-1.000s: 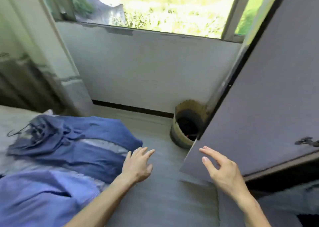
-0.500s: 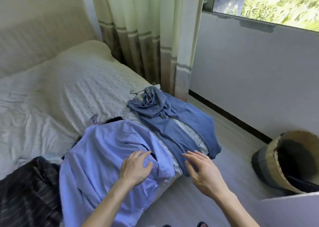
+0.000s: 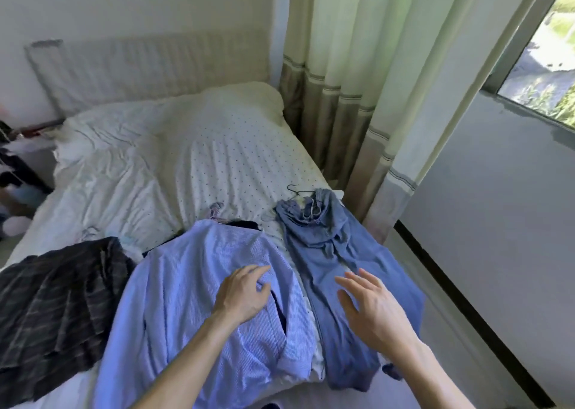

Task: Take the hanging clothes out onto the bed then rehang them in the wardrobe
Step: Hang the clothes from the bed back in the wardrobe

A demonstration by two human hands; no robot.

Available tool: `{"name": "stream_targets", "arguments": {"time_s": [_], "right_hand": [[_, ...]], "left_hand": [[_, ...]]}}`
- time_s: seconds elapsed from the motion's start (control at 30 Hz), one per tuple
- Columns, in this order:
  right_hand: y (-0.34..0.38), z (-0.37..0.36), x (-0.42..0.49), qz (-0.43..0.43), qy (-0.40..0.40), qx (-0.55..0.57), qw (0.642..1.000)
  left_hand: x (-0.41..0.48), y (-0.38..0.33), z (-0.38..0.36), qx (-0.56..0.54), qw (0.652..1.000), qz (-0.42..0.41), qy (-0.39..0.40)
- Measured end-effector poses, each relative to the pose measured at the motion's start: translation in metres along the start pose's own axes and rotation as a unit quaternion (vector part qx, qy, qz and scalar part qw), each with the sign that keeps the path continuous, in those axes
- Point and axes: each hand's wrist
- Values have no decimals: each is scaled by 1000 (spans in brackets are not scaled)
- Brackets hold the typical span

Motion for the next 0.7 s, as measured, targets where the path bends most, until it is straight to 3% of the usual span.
{"name": "stream_targets", "arguments": {"time_s": [0.17,0.37,0.53,0.7], "right_hand": [[-44,-10,66,7,62,-11,998],[-101,-77,156,-78,180,21,980],[-156,-162,209,-161,313,35,935],[-199,-251,254,-198,404,10,893]], "left_hand": [[75,-6,0,21,1000,9,-3],[210,8,-42,50,997,25,53],[319,29,-104,89,981,70,158],[430,43,-153,153,967,62,195]]}}
Point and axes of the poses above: each hand's wrist, its own x-axis towards the middle knuckle, its own z-axis out of the back of the hand, y = z × x, and after that the axes turned 6 degrees about z, right-handed
